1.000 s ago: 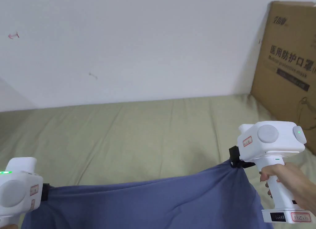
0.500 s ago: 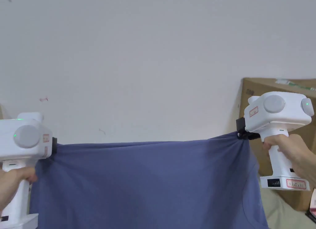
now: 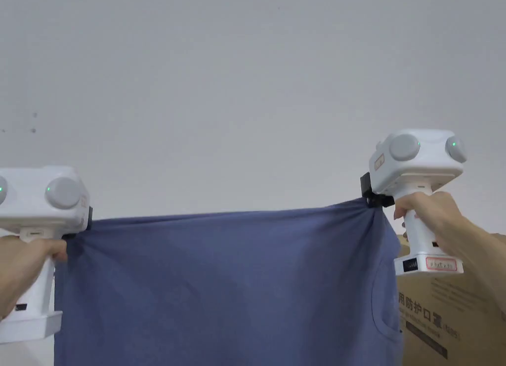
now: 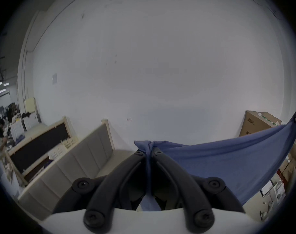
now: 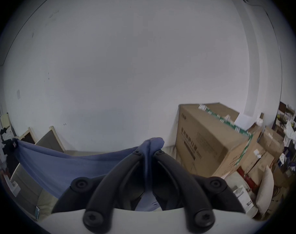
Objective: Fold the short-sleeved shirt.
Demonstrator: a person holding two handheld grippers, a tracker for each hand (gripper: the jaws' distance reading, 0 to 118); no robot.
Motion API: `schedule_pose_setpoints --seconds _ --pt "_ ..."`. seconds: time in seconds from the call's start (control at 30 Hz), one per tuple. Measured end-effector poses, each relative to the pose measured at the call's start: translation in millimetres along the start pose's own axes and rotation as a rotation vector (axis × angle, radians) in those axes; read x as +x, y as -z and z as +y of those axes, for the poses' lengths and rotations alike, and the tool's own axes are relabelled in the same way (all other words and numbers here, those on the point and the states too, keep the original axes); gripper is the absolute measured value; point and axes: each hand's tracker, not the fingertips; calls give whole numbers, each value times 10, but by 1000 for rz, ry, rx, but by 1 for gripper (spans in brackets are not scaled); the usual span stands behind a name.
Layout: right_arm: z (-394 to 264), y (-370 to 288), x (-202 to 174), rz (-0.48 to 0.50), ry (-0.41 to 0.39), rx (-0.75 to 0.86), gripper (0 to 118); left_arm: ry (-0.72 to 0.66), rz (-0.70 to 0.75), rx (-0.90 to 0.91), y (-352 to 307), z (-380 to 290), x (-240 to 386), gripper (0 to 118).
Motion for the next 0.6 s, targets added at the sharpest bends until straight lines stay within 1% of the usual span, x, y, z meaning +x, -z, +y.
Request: schedule_pose_setpoints --seconds 0.07,0.13,0.2,0.23,0.27,0.33,0.4,0.43,0.5,0.57,0.6 --pt "123 57 -7 -7 19 27 6 -15 -7 12 36 103 -20 3" --pt "140 120 -49 -1 26 17 6 -22 -12 15 109 96 -28 3" --pt "112 229 -80 -14 -7 13 6 2 4 -11 218 23 -15 3" --pt "46 298 -102 -10 2 13 7 1 -5 -2 274 -50 -7 3" --pt "-1 379 -120 -10 -7 -2 6 31 29 -17 342 -135 21 3" --pt "-238 510 -148 9 4 -32 6 -1 10 2 411 -374 25 3" --pt "-500 708 -164 -3 -19 -73 6 4 21 -25 553 -661 75 3" --pt "-668 807 -157 -8 -27 -104 7 18 19 -55 639 -839 97 3" --pt "-1093 1046 -127 -1 -14 -181 6 -4 34 -125 805 -1258 155 3" --pt "-1557 1276 -104 -29 -19 -267 7 -12 26 -205 992 -1710 221 3" --pt "-1789 1393 -87 -28 -19 -309 6 12 30 -246 1082 -1940 265 3"
